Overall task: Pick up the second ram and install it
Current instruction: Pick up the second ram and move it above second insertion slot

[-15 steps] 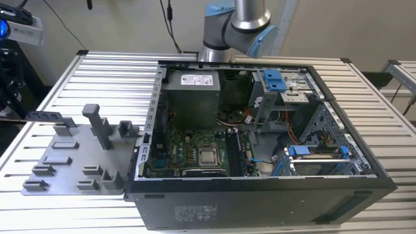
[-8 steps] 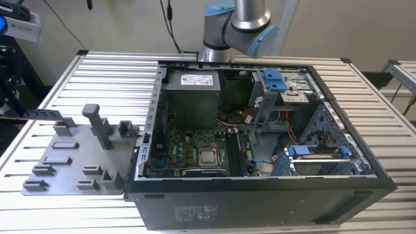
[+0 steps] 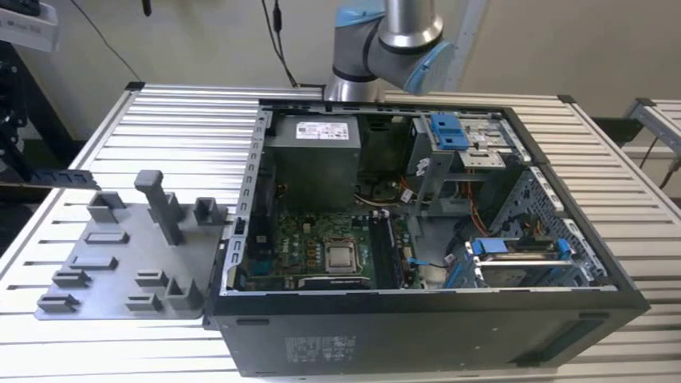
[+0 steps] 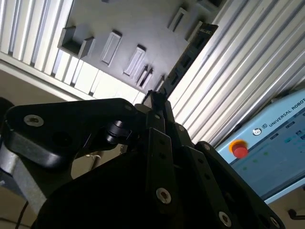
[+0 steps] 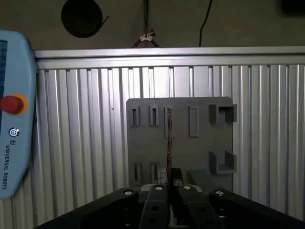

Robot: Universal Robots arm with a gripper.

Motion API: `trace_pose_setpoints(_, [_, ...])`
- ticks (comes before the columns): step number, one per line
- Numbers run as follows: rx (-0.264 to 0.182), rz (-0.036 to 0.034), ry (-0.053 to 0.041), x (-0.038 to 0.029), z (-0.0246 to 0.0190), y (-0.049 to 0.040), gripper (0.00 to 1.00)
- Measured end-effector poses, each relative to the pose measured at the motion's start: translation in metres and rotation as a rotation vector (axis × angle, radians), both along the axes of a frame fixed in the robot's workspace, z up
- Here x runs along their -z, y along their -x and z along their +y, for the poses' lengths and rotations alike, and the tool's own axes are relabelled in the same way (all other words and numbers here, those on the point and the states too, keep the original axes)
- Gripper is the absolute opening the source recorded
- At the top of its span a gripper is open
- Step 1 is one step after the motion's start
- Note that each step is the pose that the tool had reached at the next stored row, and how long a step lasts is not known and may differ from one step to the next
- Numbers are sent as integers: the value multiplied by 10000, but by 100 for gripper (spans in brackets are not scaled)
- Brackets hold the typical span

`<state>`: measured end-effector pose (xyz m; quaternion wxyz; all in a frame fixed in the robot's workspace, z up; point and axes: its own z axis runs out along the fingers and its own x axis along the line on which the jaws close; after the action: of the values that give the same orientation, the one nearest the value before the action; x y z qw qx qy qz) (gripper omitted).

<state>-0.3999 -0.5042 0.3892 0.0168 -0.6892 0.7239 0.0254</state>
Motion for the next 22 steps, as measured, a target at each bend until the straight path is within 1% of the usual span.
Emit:
trace_pose_setpoints(10, [0, -1, 0, -212, 0, 0, 15])
trace_pose_setpoints(13, [0, 0, -1, -249, 0, 0, 15])
trace_pose_setpoints(19, [0, 0, 0, -348, 0, 0, 15])
trace_pose_setpoints(22, [0, -1, -1, -352, 0, 0, 15])
